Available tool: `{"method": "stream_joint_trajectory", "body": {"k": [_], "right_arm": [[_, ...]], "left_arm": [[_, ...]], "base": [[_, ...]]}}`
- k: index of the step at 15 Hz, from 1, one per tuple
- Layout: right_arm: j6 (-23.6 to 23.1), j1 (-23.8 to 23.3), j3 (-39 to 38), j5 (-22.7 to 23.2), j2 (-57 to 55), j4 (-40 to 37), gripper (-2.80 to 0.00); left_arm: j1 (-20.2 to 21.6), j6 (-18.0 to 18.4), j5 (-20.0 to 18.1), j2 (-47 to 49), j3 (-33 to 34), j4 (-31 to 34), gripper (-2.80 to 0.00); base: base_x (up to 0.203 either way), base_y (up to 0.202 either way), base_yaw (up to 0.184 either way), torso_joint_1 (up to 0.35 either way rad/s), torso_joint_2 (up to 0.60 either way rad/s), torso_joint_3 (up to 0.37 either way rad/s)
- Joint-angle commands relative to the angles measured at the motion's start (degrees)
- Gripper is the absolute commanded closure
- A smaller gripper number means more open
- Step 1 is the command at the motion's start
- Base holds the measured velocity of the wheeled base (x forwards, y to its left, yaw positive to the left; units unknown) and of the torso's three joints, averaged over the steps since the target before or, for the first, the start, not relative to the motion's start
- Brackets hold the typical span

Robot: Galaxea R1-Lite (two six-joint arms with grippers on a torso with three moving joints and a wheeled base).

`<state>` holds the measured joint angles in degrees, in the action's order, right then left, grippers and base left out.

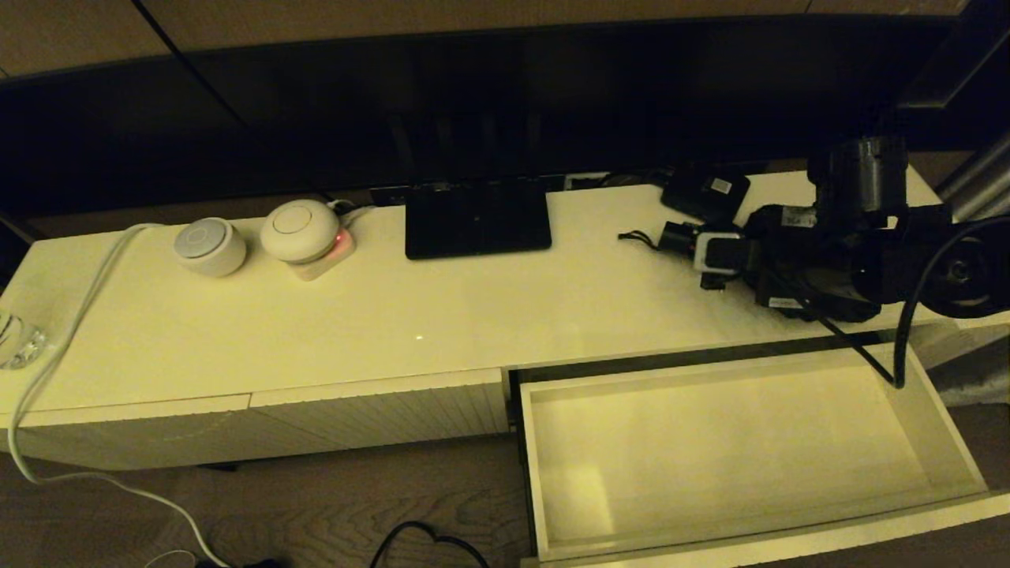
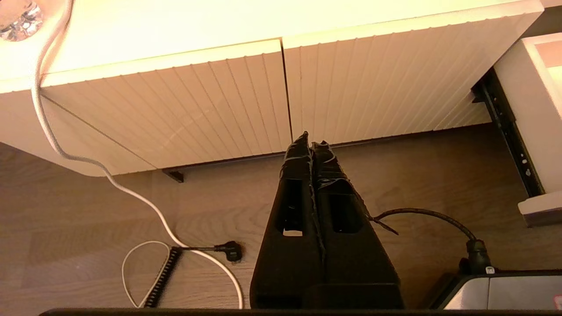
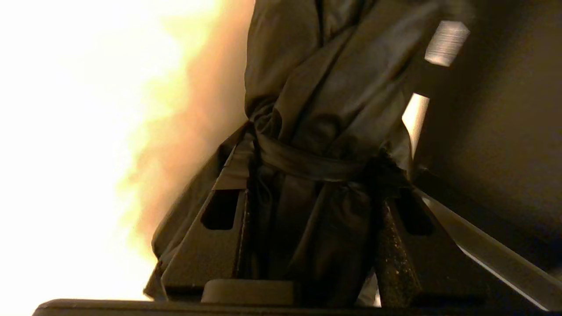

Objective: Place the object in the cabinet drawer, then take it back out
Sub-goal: Put the umbrella in the drawer

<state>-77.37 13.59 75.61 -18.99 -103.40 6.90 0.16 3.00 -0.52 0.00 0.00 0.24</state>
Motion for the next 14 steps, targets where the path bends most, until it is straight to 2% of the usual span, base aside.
{"method": "stream_joint_trajectory", "body": {"k": [1, 5, 9, 12, 14], "right_arm": [[-0.6, 1.2, -3.2, -0.2, 6.6, 0.3, 0.0], [-0.7, 4.0, -8.8, 0.0, 16.9, -3.5, 0.0], [-0.4, 7.1, -20.8, 0.1, 27.6, -12.8, 0.0], [0.6, 7.9, -27.9, 0.3, 30.6, -14.2, 0.0], [2.8, 8.0, -30.7, 0.4, 29.5, -14.0, 0.0]], "left_arm": [[0.0, 0.0, 0.0, 0.0, 0.2, 0.0, 0.0], [0.0, 0.0, 0.0, 0.0, 0.2, 0.0, 0.0], [0.0, 0.0, 0.0, 0.0, 0.2, 0.0, 0.0], [0.0, 0.0, 0.0, 0.0, 0.2, 0.0, 0.0], [0.0, 0.1, 0.0, 0.0, 0.2, 0.0, 0.0]], "base": [[0.0, 0.0, 0.0, 0.0, 0.0, 0.0], [0.0, 0.0, 0.0, 0.0, 0.0, 0.0], [0.0, 0.0, 0.0, 0.0, 0.0, 0.0], [0.0, 0.0, 0.0, 0.0, 0.0, 0.0], [0.0, 0.0, 0.0, 0.0, 0.0, 0.0]]}}
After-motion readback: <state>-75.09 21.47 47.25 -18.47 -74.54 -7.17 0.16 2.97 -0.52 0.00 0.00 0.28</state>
